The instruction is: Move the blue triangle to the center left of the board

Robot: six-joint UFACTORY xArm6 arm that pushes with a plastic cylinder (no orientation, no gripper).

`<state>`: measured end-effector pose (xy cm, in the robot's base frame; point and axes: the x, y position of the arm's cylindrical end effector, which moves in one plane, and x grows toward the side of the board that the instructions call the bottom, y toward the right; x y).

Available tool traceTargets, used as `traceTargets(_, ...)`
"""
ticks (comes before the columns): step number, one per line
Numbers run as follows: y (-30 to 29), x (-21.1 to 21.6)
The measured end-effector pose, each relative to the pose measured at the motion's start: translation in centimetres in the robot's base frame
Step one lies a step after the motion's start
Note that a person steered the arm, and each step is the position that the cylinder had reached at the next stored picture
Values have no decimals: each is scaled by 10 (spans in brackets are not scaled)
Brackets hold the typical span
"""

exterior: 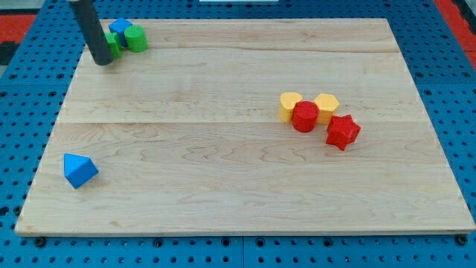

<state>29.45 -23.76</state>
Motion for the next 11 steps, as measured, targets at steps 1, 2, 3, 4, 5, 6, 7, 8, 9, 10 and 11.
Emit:
traceTargets(1,36,57)
traceTargets(2,97,162)
traceTargets(3,131,261)
traceTargets(4,70,266)
traceTargets(5,15,266)
traceTargets(6,7,238)
traceTargets(7,5,219)
traceTargets(8,-8,251)
traceTargets(9,-18,214)
traceTargets(10,-15,176)
traceTargets(11,-15,135)
